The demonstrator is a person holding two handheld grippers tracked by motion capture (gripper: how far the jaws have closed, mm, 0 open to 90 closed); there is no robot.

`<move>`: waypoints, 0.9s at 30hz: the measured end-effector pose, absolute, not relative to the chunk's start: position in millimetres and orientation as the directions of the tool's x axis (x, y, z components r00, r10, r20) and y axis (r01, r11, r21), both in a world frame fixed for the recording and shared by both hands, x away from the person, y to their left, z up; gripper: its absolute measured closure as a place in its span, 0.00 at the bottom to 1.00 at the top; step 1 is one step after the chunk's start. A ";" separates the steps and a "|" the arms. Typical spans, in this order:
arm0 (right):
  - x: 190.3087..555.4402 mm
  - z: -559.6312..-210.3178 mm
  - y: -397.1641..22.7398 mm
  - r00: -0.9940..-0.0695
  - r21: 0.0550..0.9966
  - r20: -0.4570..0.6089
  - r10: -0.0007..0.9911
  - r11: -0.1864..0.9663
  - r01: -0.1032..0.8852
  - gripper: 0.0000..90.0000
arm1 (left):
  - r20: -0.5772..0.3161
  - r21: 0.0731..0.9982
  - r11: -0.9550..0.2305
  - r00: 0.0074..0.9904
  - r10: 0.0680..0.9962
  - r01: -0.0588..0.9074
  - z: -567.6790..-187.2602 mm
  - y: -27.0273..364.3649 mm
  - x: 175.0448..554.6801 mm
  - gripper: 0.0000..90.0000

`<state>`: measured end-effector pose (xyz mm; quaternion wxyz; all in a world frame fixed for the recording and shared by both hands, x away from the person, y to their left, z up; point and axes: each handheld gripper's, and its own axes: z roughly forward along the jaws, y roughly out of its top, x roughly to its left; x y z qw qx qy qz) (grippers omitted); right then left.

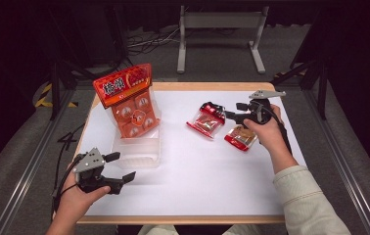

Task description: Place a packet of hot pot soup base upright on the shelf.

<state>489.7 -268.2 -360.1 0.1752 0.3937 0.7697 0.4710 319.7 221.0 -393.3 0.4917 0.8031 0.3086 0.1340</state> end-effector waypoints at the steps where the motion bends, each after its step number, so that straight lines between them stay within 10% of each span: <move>1: 489.7 -360.1 -268.2 -0.629 0.863 0.101 0.771 0.246 0.441 0.39 | -0.088 0.873 -0.326 0.774 0.627 0.364 -393.3 221.0 319.7 0.15; 27: 547.9 -410.5 -252.8 -0.561 0.791 0.163 0.812 0.232 0.566 0.38 | -0.109 0.881 -0.324 0.815 0.569 0.344 -398.7 225.1 302.0 0.17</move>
